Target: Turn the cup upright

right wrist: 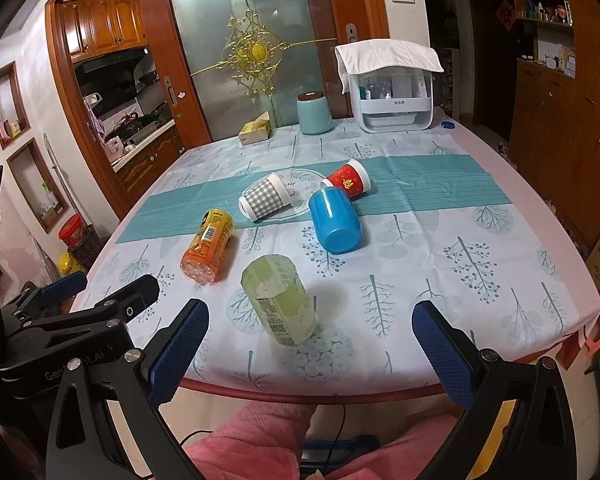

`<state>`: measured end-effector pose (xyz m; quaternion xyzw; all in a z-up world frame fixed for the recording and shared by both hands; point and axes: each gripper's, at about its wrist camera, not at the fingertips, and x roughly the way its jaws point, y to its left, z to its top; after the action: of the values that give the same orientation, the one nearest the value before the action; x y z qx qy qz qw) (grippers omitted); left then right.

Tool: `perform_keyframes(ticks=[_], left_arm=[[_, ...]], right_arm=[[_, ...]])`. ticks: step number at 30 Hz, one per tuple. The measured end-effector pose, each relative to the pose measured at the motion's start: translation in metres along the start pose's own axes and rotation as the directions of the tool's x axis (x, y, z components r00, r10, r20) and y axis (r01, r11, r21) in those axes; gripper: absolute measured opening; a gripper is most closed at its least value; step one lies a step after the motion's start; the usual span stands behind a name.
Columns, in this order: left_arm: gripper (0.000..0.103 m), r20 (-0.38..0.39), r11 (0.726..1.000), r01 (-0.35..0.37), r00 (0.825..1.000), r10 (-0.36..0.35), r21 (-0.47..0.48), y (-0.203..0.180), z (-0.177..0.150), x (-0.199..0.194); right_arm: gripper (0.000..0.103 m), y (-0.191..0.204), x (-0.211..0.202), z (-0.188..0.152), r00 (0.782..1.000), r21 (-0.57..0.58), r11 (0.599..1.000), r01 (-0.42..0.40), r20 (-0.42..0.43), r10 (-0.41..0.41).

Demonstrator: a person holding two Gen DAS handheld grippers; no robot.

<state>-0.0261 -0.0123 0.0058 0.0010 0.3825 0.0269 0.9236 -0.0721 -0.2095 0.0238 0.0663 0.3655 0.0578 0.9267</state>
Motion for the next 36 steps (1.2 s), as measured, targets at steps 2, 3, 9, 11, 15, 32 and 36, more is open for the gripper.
perform_keyframes(ticks=[2,3,9,11,15,32,36], left_arm=[[0.102,-0.006,1.0,0.001,1.0,-0.001,0.0,0.0,-0.0005,0.0019],[0.102,-0.009,1.0,0.002,1.0,-0.002,0.0,-0.0001,-0.0006,0.0025],[0.102,-0.014,1.0,0.004,1.0,-0.004,-0.002,0.0004,-0.0006,0.004],[0.102,-0.016,1.0,0.006,1.0,-0.007,-0.003,0.0003,-0.0008,0.0044],[0.102,-0.016,1.0,0.006,1.0,-0.006,-0.003,0.0006,-0.0008,0.0055],[0.102,-0.023,1.0,0.001,1.0,-0.001,-0.009,0.0038,-0.0009,0.0077],[0.102,-0.024,1.0,-0.003,1.0,0.002,-0.01,0.0032,-0.0023,0.0093]], right_arm=[[0.103,0.0006,-0.0003,0.0002,1.0,0.0,1.0,-0.001,0.0,0.001],[0.103,0.0011,0.0008,0.0008,1.0,0.0,1.0,-0.001,0.0,0.001],[0.103,0.0013,0.0027,0.0005,1.0,0.002,1.0,-0.003,-0.002,0.003],[0.103,0.0019,0.0048,-0.0004,1.0,0.005,1.0,-0.004,-0.003,0.004],[0.103,0.0022,0.0061,0.0002,1.0,0.005,1.0,-0.006,-0.003,0.006],[0.103,0.0023,0.008,-0.0012,1.0,0.008,1.0,-0.005,-0.006,0.005],[0.103,0.0039,0.009,-0.0024,1.0,0.009,1.0,-0.004,-0.007,0.004]])
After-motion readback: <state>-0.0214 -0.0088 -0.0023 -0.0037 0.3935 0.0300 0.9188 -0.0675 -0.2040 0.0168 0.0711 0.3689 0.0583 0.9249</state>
